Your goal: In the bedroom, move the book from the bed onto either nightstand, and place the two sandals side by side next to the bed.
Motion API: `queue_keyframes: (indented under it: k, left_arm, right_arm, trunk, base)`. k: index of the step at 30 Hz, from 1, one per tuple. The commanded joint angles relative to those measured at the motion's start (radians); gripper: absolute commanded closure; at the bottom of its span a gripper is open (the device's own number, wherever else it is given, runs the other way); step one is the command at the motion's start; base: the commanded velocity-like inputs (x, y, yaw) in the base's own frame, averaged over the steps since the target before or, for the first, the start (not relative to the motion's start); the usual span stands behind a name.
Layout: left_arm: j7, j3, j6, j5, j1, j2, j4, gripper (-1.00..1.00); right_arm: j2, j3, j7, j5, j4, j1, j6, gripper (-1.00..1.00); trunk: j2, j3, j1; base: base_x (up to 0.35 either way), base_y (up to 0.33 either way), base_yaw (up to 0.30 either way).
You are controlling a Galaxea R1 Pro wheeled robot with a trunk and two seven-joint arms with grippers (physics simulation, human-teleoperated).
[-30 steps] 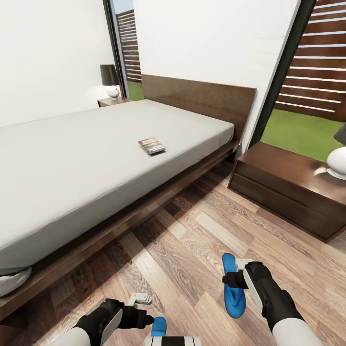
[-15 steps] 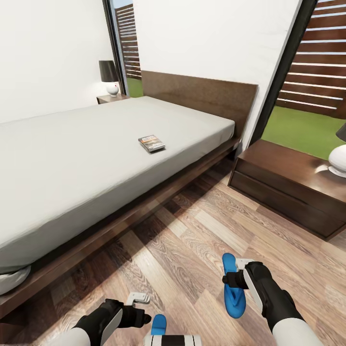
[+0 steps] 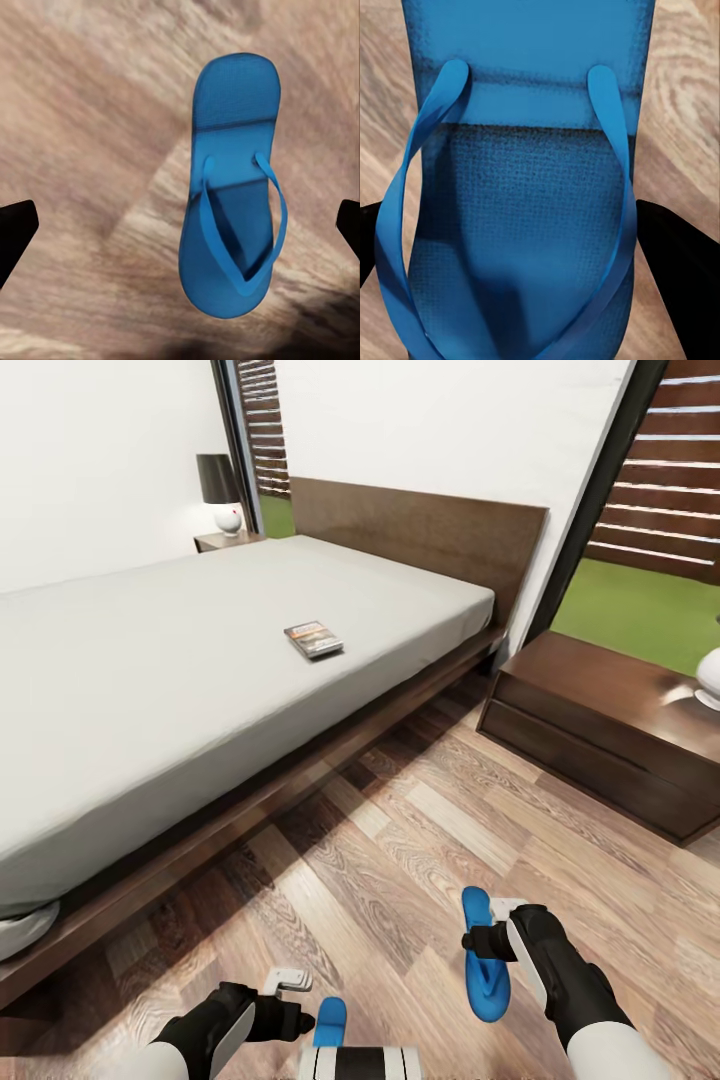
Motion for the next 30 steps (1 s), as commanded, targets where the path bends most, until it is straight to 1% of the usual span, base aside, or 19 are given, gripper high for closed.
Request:
queue_keyframes:
  k: [1, 13, 24, 28, 30]
  left_arm:
    - [0.002, -0.006, 0.005, 0.010, 0.000, 0.001, -0.001, -1.00]
    - [0.003, -0.008, -0.034, 0.010, 0.000, 0.001, -0.002, -1.00]
    - [0.003, -0.008, -0.041, 0.010, 0.000, 0.001, -0.005, -1.00]
    - [0.003, -0.008, -0.053, 0.010, 0.000, 0.000, -0.005, -1.00]
    - [0.003, -0.008, -0.057, 0.010, 0.000, 0.000, -0.004, -1.00]
  right_arm:
    - [0.000, -0.002, 0.005, 0.002, -0.001, 0.000, 0.004, 1.00]
    - [0.001, -0.002, 0.007, 0.002, -0.002, 0.000, 0.004, 1.00]
    - [0.001, -0.002, 0.007, 0.002, -0.001, 0.000, 0.005, 1.00]
    - [0.001, -0.002, 0.007, 0.002, -0.001, 0.000, 0.005, 1.00]
    - [0.001, -0.002, 0.007, 0.002, -0.001, 0.000, 0.005, 1.00]
  trunk:
    - [-0.001, -0.005, 0.000]
    - [-0.003, -0.051, 0.006]
    - [-0.003, -0.051, 0.006]
    - [-0.004, -0.067, 0.007]
    - [-0.004, -0.067, 0.007]
  base:
    - [0.000, 0.000, 0.000]
    - [0.000, 0.000, 0.000]
    - [0.000, 0.000, 0.000]
    - [0.000, 0.000, 0.000]
    - [0.000, 0.000, 0.000]
